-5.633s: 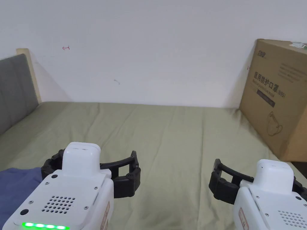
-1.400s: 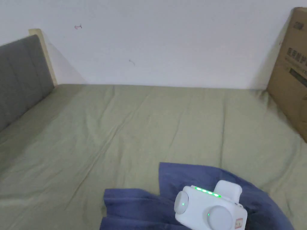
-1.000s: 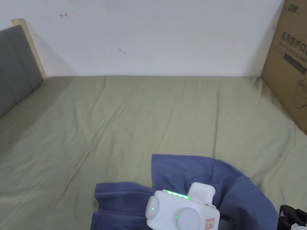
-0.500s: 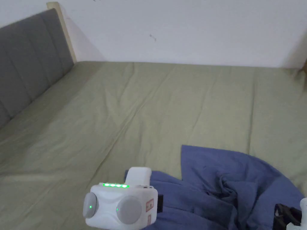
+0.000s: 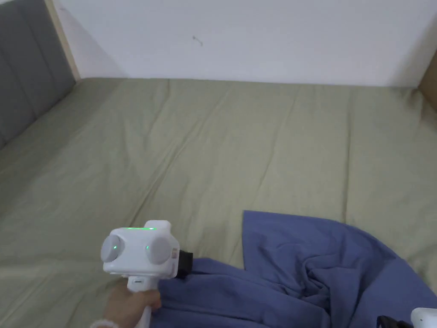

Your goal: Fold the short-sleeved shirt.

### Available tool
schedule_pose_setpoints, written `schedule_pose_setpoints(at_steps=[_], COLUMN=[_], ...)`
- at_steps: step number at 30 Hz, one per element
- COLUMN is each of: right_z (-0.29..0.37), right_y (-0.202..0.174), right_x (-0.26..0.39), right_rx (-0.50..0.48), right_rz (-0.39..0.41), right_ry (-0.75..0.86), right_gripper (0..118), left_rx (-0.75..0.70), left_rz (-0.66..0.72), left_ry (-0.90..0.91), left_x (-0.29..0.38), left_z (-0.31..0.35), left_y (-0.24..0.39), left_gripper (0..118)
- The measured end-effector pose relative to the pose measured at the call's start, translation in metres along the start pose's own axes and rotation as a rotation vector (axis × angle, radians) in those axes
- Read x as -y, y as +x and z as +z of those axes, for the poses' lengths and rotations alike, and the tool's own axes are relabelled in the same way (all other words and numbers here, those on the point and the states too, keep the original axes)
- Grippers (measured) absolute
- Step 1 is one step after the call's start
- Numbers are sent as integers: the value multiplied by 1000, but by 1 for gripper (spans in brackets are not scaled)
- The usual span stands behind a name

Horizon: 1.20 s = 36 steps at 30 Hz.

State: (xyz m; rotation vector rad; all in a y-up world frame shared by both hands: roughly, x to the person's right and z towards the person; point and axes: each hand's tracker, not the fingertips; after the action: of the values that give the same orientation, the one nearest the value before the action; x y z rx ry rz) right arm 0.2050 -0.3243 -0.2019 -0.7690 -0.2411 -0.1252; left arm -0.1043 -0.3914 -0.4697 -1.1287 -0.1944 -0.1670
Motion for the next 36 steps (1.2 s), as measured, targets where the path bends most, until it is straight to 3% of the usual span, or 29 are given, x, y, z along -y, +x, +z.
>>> schedule_pose_setpoints(at_steps=[1,2,4,10,13,14,15,17,18,19,21,24,25,27,29,30,31,32,36], right_z=[-3,-5,-7,-10,-27,-38,-51,-89,-116,-135,-181,-236,-250,-266,-271,-265,-261,-259,-246], right_y=[1,2,4,17,29,31,33,34,35,35,30,32,33,37,38,37,36,35,41], right_x=[0,1,2,-30,-73,-91,-108,-136,-151,-161,-176,-185,-184,-175,-162,-161,-163,-165,-171], right_rx=[5,9,0,-66,-179,-196,-187,-201,-225,-215,-105,-110,-84,-97,-93,-104,-113,-115,-136], right_rz=[-1,-5,-16,19,44,73,75,144,180,198,247,228,174,118,121,128,153,178,140], right_ry=[-10,-19,-32,-14,-25,-36,-19,-61,-109,-138,-219,-318,-352,-376,-377,-325,-330,-336,-346], right_gripper=[0,0,0,0,1,20,47,113,117,117,117,112,102,42,39,29,10,5,4], left_rx=[3,-36,-111,-11,62,61,64,71,74,73,88,89,87,102,104,100,90,86,89], left_rz=[-16,-45,-70,4,44,49,53,48,53,56,66,72,78,100,109,107,104,103,110], left_ry=[17,37,64,80,135,148,169,189,196,199,203,201,193,186,170,163,157,159,165], left_x=[-1,0,4,-1,3,5,9,15,18,20,24,25,25,25,22,22,22,22,18], left_z=[4,8,8,40,70,80,88,100,104,107,109,103,100,94,86,84,83,83,90], left_y=[4,8,13,6,-5,-7,-8,-10,-10,-10,-12,-14,-15,-18,-20,-20,-20,-19,-22], left_gripper=[36,1,1,1,1,1,1,1,1,1,1,1,1,1,1,1,1,1,1])
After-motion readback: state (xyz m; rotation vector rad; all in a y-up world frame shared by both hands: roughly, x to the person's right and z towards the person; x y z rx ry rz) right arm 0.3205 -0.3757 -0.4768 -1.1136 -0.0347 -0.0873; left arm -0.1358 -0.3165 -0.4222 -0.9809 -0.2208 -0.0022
